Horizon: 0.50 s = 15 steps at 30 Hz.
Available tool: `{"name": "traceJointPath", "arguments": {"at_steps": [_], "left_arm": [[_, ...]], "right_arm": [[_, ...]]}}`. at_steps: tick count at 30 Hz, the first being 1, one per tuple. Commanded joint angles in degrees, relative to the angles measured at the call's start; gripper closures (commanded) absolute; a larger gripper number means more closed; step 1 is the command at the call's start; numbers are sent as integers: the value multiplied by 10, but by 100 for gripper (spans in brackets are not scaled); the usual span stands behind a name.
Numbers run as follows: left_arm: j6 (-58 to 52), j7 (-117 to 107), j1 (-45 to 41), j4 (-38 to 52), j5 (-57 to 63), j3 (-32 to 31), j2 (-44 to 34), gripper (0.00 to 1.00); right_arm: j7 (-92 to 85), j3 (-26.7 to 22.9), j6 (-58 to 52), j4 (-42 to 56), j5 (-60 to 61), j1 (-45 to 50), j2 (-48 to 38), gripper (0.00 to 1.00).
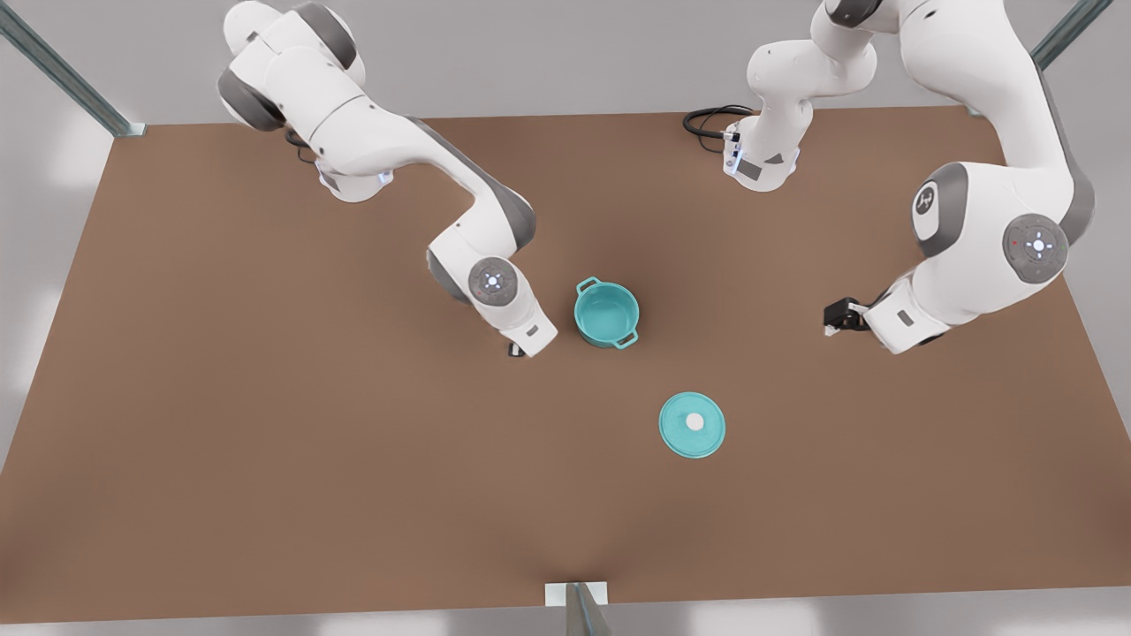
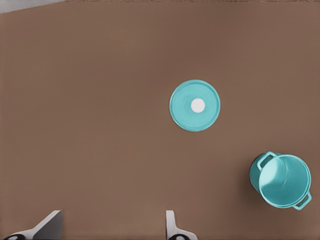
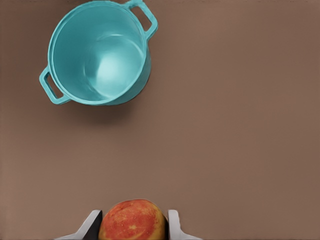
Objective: Open the pot lid and put the potato into the pot
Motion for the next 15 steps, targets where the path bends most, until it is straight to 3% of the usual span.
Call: {"name": "traceJointPath", "arguments": {"at_steps": [1,6,15], "left_arm": [[-23,-2,8,2,5,10,-5,0],[-50,17,52,-7,-35,15,-11,0],[-60,10,44,-4,-35,8,-20,0]], "right_arm": [[248,0,0,32,7,25,25,46],[310,-11,9,150,6,95,120,46],[368,-43,96,201,6,170,191,46]]}}
